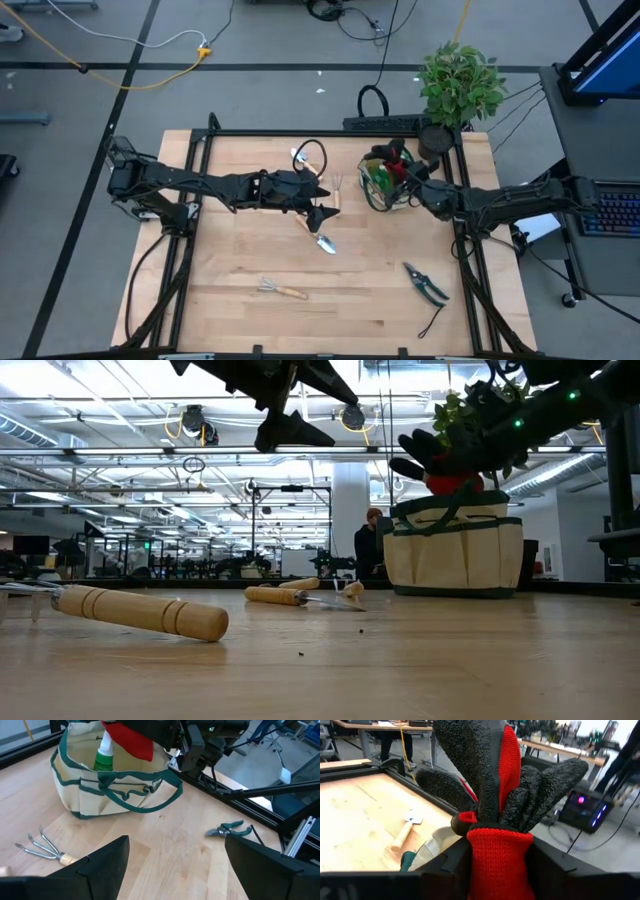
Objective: Pick & Place Garden tools in Gardening bag
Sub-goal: Put the pair of red gloves into the gardening bag
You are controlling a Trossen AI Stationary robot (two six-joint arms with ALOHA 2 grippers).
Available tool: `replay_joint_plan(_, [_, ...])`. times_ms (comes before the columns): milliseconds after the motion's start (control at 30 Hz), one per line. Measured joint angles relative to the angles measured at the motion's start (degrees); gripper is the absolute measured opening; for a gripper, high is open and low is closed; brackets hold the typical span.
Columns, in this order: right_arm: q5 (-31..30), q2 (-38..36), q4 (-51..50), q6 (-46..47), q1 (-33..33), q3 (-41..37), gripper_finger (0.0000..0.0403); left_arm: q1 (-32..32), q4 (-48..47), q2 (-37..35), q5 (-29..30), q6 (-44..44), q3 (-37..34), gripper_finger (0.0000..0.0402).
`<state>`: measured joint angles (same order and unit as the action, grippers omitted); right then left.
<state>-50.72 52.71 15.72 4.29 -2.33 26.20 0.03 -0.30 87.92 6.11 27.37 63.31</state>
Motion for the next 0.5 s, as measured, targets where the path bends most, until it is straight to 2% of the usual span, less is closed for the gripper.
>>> replay_joint_plan(500, [0.0,0.0,-0.5,0.3,0.1,0.0,0.0248,0.0,0.0,0.0,0.0,-0.1,0.0,0.0335])
